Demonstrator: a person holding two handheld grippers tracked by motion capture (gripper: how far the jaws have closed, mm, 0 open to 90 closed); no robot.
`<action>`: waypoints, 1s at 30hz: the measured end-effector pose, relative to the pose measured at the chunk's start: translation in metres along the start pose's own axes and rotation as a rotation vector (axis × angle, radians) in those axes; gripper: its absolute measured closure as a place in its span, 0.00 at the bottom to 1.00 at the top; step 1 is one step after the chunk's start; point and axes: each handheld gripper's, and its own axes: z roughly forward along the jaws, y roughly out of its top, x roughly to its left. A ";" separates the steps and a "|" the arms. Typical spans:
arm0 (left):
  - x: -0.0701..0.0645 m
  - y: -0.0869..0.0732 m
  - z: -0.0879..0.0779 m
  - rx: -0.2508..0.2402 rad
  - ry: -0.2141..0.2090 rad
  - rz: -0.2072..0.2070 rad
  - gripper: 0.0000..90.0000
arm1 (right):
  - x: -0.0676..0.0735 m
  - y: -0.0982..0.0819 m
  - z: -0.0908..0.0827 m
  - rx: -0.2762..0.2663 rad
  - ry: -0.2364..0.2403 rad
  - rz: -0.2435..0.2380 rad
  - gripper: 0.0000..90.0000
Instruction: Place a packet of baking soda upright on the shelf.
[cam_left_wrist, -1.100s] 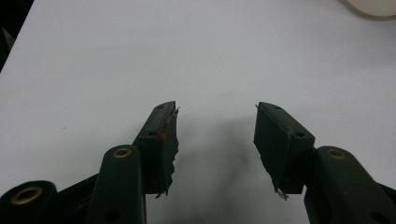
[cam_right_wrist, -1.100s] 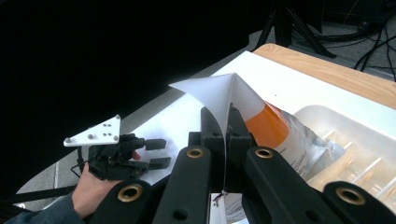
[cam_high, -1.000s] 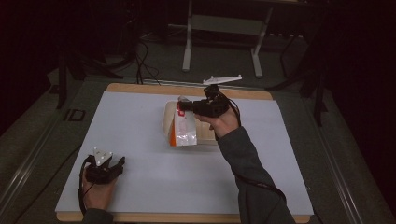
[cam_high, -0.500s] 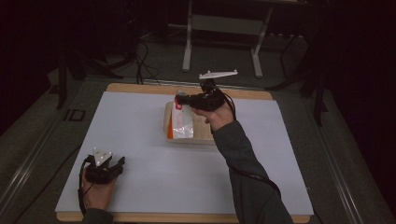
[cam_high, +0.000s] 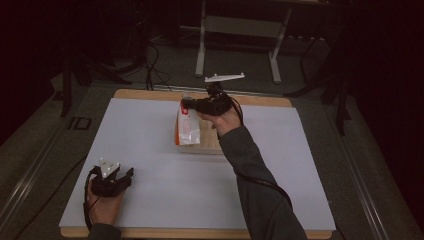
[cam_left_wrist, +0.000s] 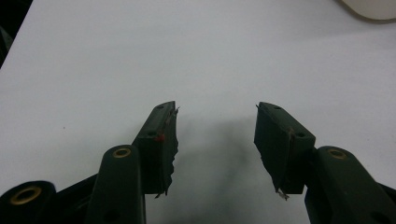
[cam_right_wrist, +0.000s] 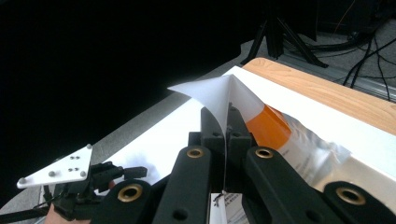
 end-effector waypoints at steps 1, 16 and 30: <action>0.000 0.000 0.000 -0.001 -0.001 0.000 0.54 | 0.000 0.000 0.002 0.004 0.000 0.000 1.00; 0.000 0.000 0.000 -0.003 -0.003 -0.003 0.54 | -0.008 -0.005 0.022 0.024 -0.032 0.031 1.00; 0.000 0.000 0.000 -0.004 -0.006 -0.005 0.54 | -0.022 -0.017 0.036 0.045 -0.101 0.143 1.00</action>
